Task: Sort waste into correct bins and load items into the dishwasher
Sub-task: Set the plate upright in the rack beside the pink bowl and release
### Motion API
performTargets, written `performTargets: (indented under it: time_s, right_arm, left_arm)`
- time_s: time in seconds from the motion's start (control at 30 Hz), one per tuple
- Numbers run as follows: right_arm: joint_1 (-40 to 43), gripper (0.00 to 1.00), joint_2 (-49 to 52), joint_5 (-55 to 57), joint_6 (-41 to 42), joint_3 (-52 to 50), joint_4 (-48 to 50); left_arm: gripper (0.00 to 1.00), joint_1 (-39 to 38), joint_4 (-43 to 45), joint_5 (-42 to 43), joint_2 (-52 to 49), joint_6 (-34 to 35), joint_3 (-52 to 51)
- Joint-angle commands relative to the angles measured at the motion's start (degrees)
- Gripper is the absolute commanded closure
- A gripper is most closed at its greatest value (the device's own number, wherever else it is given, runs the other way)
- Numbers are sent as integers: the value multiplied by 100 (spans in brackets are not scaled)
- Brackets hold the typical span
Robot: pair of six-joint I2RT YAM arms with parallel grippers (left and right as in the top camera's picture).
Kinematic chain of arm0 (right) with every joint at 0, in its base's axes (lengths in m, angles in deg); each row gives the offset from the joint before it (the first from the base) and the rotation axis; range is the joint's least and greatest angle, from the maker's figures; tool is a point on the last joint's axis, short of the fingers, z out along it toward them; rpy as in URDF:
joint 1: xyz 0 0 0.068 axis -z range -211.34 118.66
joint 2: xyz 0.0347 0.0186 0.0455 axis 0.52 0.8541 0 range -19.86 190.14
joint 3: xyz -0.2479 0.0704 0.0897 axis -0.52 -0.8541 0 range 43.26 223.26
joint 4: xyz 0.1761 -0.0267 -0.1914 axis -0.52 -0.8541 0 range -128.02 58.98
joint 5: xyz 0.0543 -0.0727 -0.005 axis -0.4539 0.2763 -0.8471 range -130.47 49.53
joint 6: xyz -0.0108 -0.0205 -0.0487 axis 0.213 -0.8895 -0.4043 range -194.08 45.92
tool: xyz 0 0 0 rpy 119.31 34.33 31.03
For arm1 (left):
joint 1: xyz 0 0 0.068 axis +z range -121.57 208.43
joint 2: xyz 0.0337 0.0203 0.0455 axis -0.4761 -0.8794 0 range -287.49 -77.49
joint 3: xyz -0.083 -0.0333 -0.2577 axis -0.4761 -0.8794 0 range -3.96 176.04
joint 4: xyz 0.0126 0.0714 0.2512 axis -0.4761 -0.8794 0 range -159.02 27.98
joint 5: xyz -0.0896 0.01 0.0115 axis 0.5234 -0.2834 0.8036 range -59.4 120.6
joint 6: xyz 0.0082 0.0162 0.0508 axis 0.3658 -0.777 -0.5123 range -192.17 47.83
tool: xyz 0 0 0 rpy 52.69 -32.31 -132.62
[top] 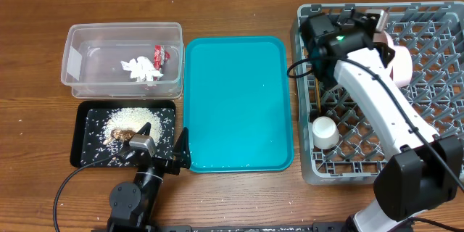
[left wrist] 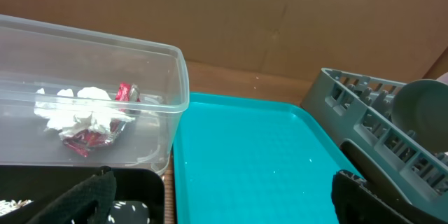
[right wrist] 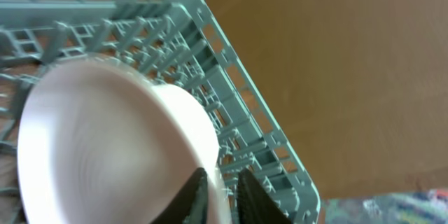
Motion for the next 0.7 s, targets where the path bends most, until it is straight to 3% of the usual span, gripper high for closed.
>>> performTargets:
  time_s: [0.0, 0.03, 0.07, 0.4, 0.57, 0.67]
  right_arm:
    - [-201, 64, -17, 463, 33, 9, 66]
    - [-208, 51, -17, 527, 33, 9, 96]
    - [-208, 44, -17, 540, 33, 9, 107]
    - [-275, 37, -931, -164, 160, 398, 131]
    - [-306, 30, -1908, -2037, 37, 796, 116]
    - [-310, 31, -2599, -3801, -435, 964, 142]
  left_arm:
    - [0, 28, -4, 79, 63, 17, -22]
    - [0, 28, -4, 79, 63, 17, -22]
    - [0, 28, -4, 79, 63, 17, -22]
    - [0, 28, -4, 79, 63, 17, -22]
    - [0, 28, -4, 81, 63, 17, -22]
    - [0, 28, -4, 81, 63, 17, -22]
